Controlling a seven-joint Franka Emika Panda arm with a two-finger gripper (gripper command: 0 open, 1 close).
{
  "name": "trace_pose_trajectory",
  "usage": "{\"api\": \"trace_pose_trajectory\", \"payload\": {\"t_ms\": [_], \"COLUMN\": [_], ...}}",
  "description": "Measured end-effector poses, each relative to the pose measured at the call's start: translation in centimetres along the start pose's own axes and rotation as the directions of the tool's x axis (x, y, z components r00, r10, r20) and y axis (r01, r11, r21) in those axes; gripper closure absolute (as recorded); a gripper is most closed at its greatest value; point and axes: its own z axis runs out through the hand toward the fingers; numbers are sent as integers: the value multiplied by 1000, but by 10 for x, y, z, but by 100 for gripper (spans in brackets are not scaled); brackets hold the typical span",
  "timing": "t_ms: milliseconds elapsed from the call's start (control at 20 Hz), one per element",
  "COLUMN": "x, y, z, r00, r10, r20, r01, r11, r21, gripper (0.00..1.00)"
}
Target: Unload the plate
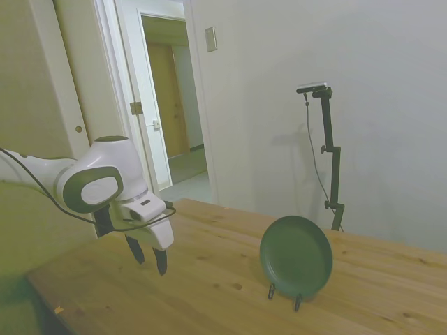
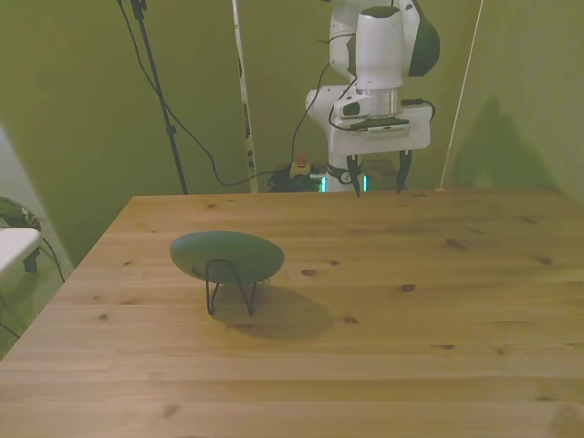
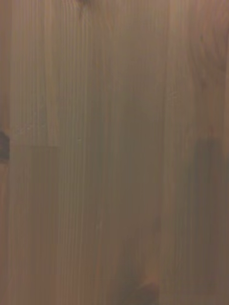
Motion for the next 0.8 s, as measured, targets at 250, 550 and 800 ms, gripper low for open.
{"api": "trace_pose_trajectory", "payload": {"t_ms": [250, 550, 800], "x": [20, 94, 155], "y": [17, 50, 53], "z": [-6, -39, -46], "r00": [998, 969, 938], "r10": [55, 212, 275], "r20": [-20, -127, -210], "r01": [-55, -197, -242], "r11": [999, 973, 955], "r21": [1, 119, 169], "gripper": [0, 0, 0]}}
